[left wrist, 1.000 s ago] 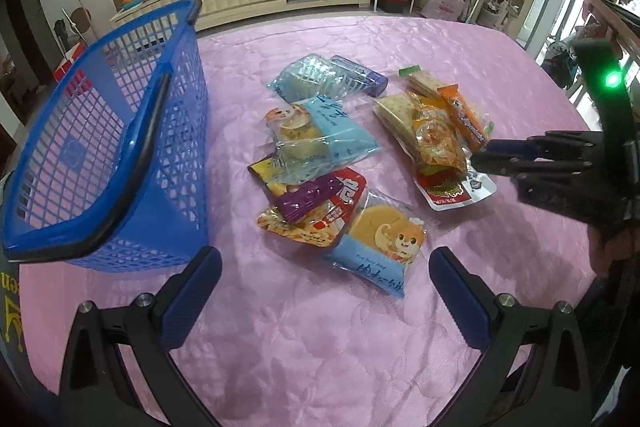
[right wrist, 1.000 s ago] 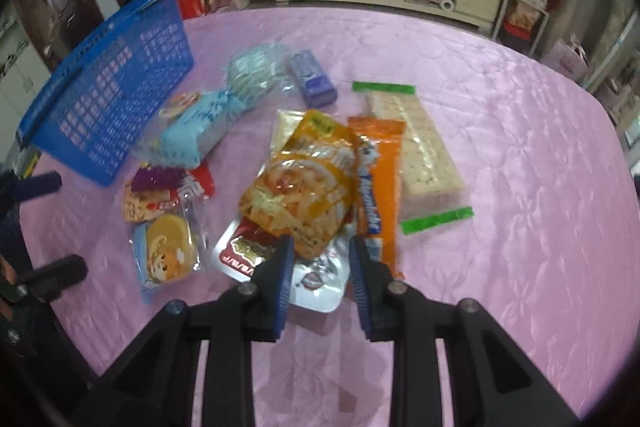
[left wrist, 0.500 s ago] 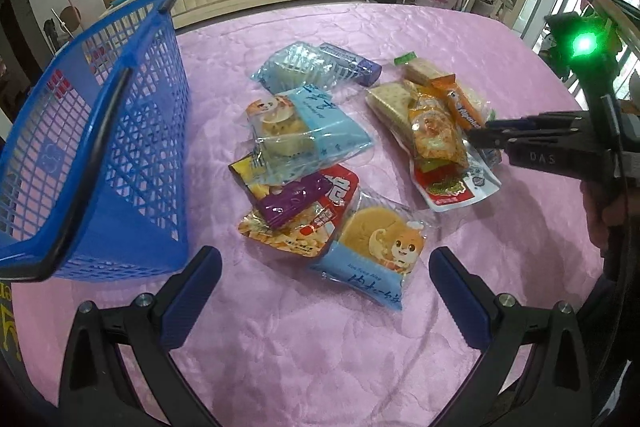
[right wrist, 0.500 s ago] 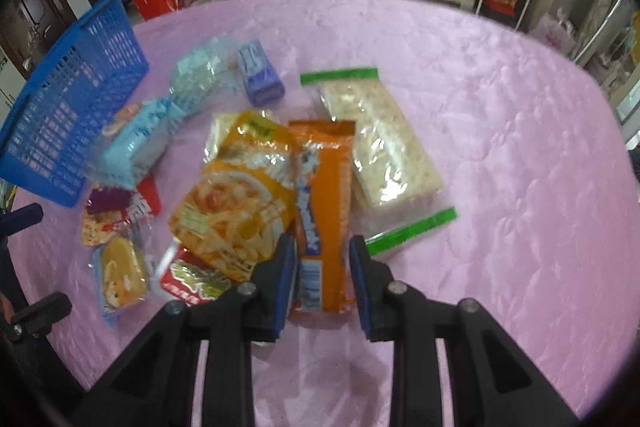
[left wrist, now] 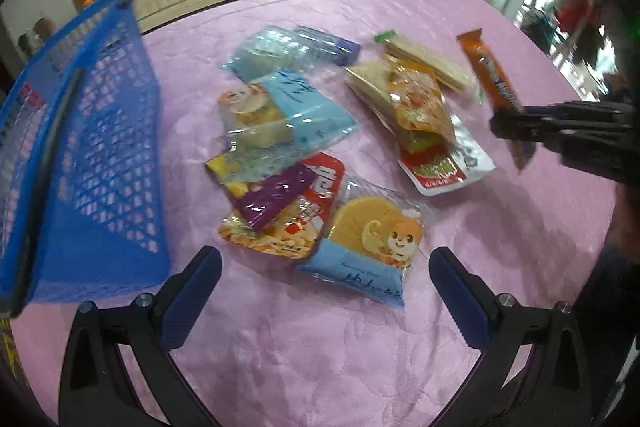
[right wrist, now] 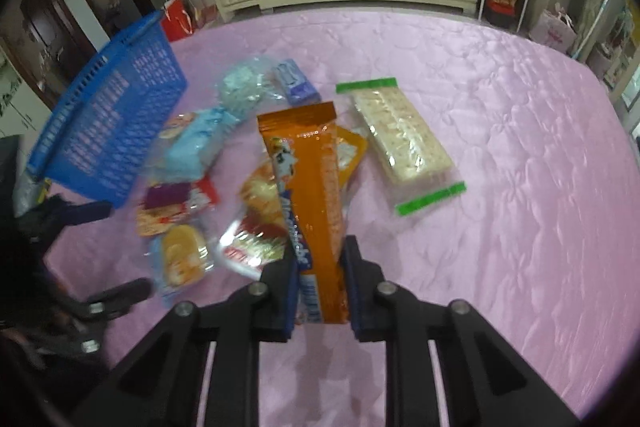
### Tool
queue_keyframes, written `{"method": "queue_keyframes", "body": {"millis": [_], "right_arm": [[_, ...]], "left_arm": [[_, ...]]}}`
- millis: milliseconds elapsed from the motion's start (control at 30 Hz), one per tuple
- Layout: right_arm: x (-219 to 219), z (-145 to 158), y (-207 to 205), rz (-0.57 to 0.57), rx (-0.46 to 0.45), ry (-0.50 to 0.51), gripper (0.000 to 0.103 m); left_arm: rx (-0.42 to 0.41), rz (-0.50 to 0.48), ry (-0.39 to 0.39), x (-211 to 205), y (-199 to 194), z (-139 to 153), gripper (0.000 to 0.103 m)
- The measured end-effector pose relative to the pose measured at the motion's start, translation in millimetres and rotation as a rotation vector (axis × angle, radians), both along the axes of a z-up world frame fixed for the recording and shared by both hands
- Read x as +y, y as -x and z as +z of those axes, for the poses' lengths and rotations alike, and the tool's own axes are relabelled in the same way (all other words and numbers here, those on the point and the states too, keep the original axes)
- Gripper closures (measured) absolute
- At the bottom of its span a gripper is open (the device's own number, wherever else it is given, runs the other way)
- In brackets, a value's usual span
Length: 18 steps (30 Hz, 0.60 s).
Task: Organize snacks
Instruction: 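Lift the orange stick snack with the right gripper while the left gripper grasps the round cake bag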
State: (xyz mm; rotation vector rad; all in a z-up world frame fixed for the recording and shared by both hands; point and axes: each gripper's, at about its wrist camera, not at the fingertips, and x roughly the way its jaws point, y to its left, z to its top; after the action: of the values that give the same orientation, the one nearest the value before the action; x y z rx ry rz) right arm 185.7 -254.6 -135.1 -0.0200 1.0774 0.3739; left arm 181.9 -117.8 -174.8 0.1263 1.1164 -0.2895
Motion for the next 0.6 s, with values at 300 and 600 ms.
{"method": "queue_keyframes", "body": {"millis": [300, 600], "right_arm": [[-3, -10, 25, -0.095, 0.072, -0.072, 0.079], [-9, -24, 33, -0.14, 0.114, -0.106, 0.079]], "left_arm": [[0.086, -0.137, 0.062, -16, -17, -21, 0.0], [0.107, -0.153, 0.012, -32, -26, -33, 0.047]]}}
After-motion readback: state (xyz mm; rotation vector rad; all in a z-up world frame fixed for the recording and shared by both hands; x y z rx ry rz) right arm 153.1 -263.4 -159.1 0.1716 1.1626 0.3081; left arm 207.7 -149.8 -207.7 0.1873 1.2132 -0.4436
